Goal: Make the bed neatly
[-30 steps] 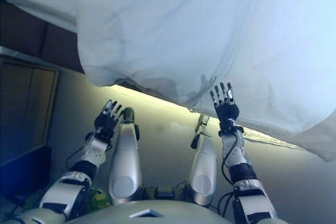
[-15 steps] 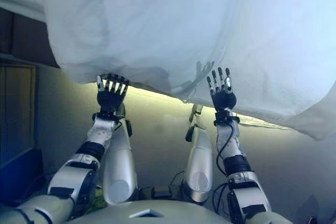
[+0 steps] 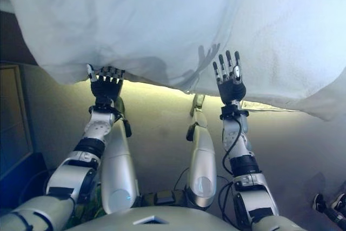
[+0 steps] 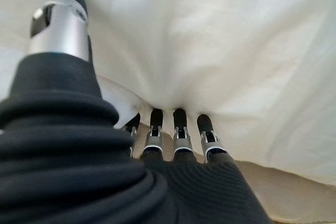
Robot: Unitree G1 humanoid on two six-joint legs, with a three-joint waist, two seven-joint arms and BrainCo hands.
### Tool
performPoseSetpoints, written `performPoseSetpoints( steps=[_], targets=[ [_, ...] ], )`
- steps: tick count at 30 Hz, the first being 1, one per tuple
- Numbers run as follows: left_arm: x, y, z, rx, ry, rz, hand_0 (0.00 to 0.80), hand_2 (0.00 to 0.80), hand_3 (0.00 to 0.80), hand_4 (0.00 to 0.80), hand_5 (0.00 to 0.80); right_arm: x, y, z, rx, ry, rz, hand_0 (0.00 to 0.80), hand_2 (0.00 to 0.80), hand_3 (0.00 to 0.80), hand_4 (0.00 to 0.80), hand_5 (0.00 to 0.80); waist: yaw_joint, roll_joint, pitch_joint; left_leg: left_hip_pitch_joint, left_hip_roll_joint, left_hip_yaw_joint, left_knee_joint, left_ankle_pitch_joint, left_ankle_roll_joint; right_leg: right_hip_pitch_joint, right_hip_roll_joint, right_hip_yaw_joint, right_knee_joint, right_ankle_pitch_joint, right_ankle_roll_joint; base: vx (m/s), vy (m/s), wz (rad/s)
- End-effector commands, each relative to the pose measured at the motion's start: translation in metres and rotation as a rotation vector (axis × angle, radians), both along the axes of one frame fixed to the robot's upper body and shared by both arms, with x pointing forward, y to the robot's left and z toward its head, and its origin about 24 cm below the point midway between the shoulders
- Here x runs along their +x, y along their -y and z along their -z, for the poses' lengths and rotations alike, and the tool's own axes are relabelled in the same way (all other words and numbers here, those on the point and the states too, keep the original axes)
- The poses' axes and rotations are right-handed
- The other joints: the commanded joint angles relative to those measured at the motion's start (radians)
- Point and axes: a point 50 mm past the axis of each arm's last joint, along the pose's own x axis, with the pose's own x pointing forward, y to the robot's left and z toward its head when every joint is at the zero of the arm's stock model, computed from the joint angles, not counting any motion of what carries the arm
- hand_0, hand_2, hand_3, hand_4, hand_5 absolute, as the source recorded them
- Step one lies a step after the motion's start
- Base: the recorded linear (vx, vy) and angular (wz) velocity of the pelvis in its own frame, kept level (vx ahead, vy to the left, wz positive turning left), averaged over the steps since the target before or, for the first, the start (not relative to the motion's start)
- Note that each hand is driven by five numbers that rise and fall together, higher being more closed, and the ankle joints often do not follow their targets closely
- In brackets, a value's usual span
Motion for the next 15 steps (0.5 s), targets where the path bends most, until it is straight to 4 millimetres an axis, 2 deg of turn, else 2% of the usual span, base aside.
performPoseSetpoints(
  steps=[1, 4, 11, 15],
  targets=[
    [0.009, 0.002, -0.015, -0.024, 0.036, -0.013, 0.0, 0.0, 0.0, 0.0, 0.0, -0.008, 0.03, -0.034, -0.049, 0.167, 0.104, 0.0, 0.0, 0.0, 0.0, 0.0, 0.029, 0.024, 0.019, 0.011, -0.045, 0.018, -0.194, 0.171, 0.074, -0.009, -0.031, -0.016, 0.152, -0.098, 0.005, 0.0, 0.0, 0.0],
    [0.011, -0.007, -0.016, -0.01, 0.021, -0.035, 0.0, 0.0, 0.0, 0.0, 0.0, -0.004, 0.033, -0.039, -0.053, 0.185, 0.11, 0.0, 0.0, 0.0, 0.0, 0.0, 0.031, 0.026, 0.019, -0.025, -0.043, 0.013, -0.165, 0.164, 0.074, -0.048, -0.03, -0.012, 0.185, -0.106, 0.005, -0.037, 0.021, 0.0],
    [0.002, -0.009, -0.001, 0.012, -0.016, -0.041, 0.0, 0.0, 0.0, 0.0, 0.0, -0.003, 0.037, -0.046, -0.037, 0.186, 0.117, 0.0, 0.0, 0.0, 0.0, 0.0, 0.044, 0.025, 0.019, -0.058, -0.049, 0.01, -0.145, 0.159, 0.084, -0.072, -0.027, -0.023, 0.21, -0.114, -0.003, -0.01, -0.004, 0.01],
    [0.006, -0.023, -0.012, 0.028, 0.012, -0.083, 0.0, 0.0, 0.0, 0.0, 0.0, -0.002, 0.042, -0.054, -0.058, 0.205, 0.134, 0.0, 0.0, 0.0, 0.0, 0.0, 0.046, 0.027, 0.019, -0.081, -0.045, 0.012, -0.111, 0.147, 0.085, -0.098, -0.032, -0.025, 0.241, -0.118, -0.01, -0.006, 0.015, 0.02]
  ],
)
